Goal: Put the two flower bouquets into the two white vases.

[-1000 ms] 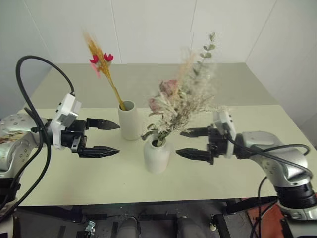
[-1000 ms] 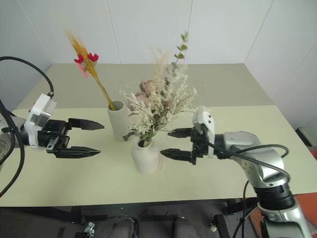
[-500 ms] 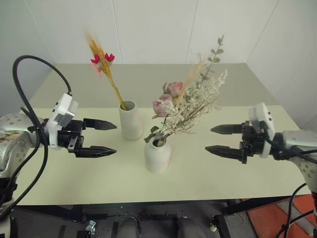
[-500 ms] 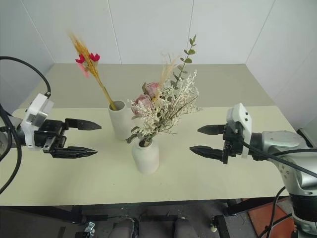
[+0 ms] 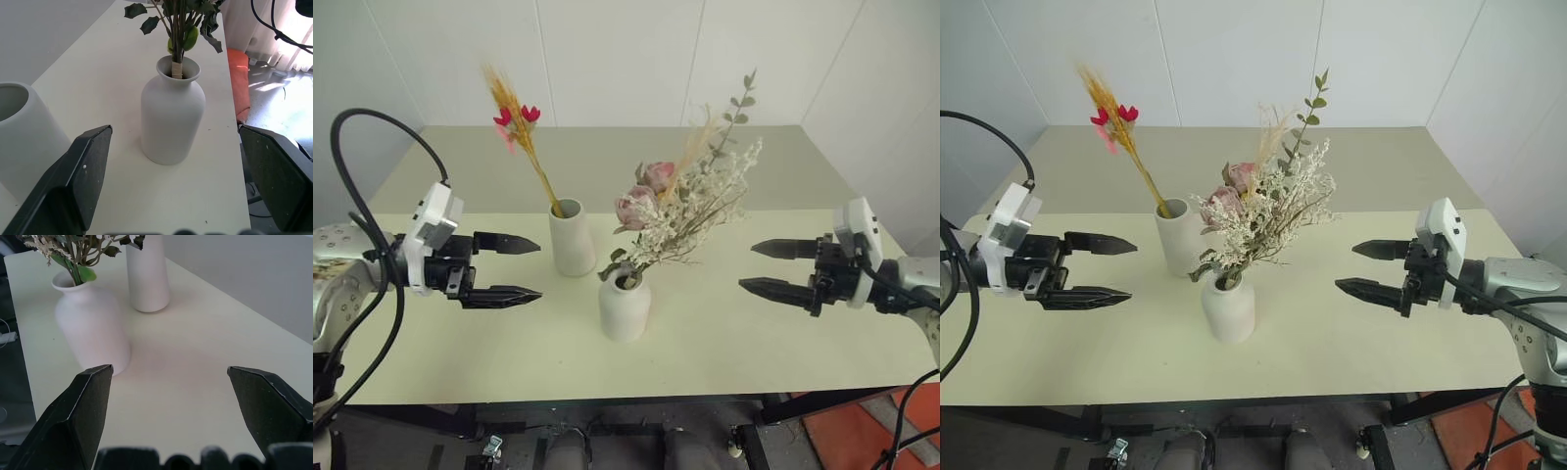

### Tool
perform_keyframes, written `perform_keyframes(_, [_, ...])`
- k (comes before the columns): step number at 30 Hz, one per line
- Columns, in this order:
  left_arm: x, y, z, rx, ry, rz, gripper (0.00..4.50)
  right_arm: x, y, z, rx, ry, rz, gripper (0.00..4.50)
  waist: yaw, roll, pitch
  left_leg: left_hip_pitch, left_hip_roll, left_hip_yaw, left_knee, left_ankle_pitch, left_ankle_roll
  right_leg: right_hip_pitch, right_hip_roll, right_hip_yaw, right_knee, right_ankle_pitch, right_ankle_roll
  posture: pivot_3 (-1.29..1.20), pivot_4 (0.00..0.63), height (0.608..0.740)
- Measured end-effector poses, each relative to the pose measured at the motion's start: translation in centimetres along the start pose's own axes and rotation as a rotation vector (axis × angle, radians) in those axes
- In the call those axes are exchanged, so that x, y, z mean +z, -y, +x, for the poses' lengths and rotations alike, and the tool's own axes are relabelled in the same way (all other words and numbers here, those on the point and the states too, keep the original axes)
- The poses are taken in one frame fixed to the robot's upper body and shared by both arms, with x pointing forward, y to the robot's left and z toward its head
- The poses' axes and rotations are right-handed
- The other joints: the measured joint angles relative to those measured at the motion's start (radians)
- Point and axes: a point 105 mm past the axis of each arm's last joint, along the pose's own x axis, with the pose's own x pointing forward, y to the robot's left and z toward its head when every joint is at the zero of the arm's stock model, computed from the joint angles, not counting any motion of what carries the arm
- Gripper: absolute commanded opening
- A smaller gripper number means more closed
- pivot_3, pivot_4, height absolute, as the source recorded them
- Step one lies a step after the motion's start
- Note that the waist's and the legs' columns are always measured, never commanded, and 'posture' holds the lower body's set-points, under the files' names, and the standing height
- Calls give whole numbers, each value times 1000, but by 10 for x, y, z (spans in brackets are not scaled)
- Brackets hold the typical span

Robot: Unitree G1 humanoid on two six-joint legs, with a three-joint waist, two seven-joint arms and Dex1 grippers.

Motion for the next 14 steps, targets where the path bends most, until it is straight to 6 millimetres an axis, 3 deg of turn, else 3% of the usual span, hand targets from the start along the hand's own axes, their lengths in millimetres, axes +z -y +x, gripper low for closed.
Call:
perform_keyframes(9, [-4, -3, 8, 35, 23, 5, 4500, -5, 15, -21, -119, -31, 21, 4468, 3, 0, 0, 0, 0, 0, 0, 0, 0, 1, 0, 0, 0, 0, -1, 0, 150, 740])
perform_keyframes(14, [-10, -11, 16, 83, 54, 3, 4500, -16, 11, -32, -186, -44, 42, 4468, 4, 0, 0, 0, 0, 0, 1, 0, 0, 1, 0, 0, 0, 0, 0, 0, 150, 740])
